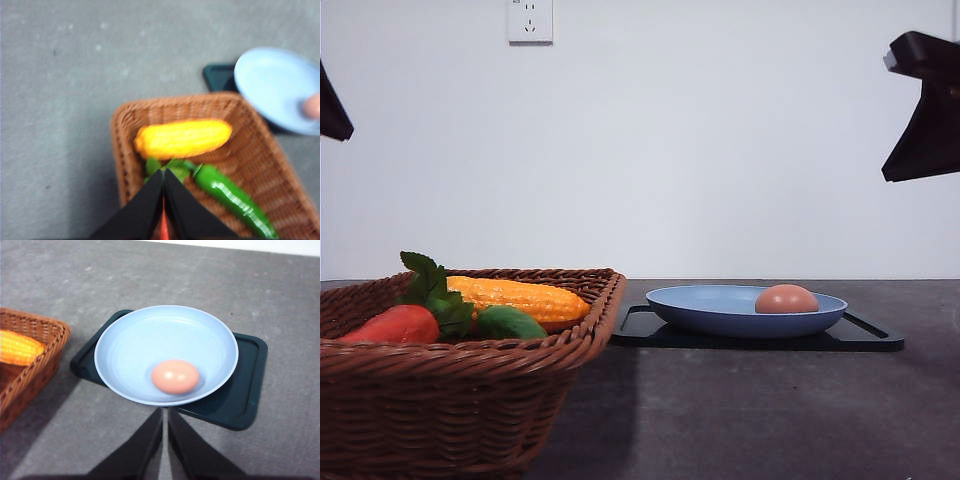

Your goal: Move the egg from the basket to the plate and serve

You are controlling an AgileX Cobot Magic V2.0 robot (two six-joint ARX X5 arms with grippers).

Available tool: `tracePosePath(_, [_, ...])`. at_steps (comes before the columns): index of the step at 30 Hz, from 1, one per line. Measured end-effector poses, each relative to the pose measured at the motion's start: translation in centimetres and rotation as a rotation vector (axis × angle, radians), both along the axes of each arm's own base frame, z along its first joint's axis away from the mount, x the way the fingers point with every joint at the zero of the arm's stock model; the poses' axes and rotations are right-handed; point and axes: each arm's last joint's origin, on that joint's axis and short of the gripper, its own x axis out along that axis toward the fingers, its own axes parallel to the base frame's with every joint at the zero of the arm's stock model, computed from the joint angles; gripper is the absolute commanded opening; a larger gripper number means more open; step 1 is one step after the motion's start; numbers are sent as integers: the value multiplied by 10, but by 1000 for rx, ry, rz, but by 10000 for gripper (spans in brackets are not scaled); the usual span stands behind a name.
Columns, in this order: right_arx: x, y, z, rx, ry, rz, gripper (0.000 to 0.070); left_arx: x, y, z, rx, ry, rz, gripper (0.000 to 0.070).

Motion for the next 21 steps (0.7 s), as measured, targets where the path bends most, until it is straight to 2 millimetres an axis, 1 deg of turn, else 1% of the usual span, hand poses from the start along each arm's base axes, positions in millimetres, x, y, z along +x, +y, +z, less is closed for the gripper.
tracePosePath(8, [1, 1, 4, 41, -25, -10, 0, 0, 0, 1, -22, -1, 10, 0])
tracePosePath(18, [1, 1, 4, 45, -27, -11, 0, 0, 0, 1, -23, -2, 10, 0])
tracePosePath(21, [1, 1, 4, 46, -27, -11, 0, -5, 3, 4, -28, -24, 9, 0])
